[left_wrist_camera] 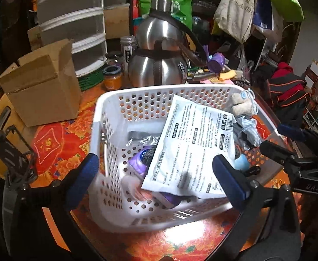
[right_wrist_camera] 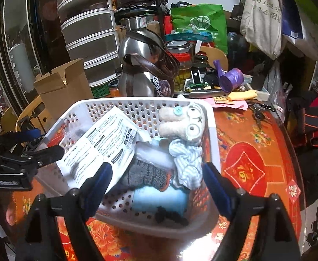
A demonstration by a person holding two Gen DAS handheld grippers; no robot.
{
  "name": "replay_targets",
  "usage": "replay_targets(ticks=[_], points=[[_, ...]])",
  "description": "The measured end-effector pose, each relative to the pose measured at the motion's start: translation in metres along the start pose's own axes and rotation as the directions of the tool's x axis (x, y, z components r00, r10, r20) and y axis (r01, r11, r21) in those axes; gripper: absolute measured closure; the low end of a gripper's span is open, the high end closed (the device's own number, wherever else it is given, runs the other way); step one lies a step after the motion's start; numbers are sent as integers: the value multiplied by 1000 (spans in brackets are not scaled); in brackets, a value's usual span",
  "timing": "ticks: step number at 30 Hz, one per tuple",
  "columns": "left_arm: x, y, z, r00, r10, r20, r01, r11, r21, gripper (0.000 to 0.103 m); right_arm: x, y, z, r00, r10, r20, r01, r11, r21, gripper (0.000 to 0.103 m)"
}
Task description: Organize soft objects
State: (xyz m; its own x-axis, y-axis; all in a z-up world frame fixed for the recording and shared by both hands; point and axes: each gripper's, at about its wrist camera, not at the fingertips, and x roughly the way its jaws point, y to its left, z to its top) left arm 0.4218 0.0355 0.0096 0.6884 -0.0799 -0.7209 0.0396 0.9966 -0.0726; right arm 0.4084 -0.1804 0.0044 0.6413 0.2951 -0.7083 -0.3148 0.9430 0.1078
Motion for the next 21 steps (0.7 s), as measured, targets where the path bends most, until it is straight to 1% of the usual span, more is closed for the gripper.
replay_targets(ticks=[2,4,6,9,10,12,14,16,21], points=[[-14,0,-6,999,21,30,-22,1000,12,0,-4,0,-3,1000,1,7,-1,1000,4,18],[-25,2,-11,998,42,41,-43,999,16,0,-10,-1,-6,1000,1,14,-1,1000,14,11],[-40,3,-21,998,31,59,-32,999,21,0,-18,-1,-10,1000,7,23,-7,1000,21,10],[-65,6,-38,996,46,82,-48,999,19,0,-43,5,-22,997,3,82,-4,1000,20,8],[-73,7,-45,995,52,87,-54,998,17,0,-50,8,-26,996,-5,89,4,1000,14,7],[-94,8,-61,993,43,112,-45,999,22,0,-66,16,-38,994,-47,100,45,999,14,7],[-114,8,-77,990,52,128,-55,998,20,0,-82,23,-51,994,-59,90,57,998,24,7],[-137,5,-96,985,74,157,-79,996,28,0,-99,30,-65,996,-37,87,34,999,33,7],[-178,-2,-139,976,73,203,-81,996,28,0,-144,49,-109,991,11,135,-16,999,33,7]])
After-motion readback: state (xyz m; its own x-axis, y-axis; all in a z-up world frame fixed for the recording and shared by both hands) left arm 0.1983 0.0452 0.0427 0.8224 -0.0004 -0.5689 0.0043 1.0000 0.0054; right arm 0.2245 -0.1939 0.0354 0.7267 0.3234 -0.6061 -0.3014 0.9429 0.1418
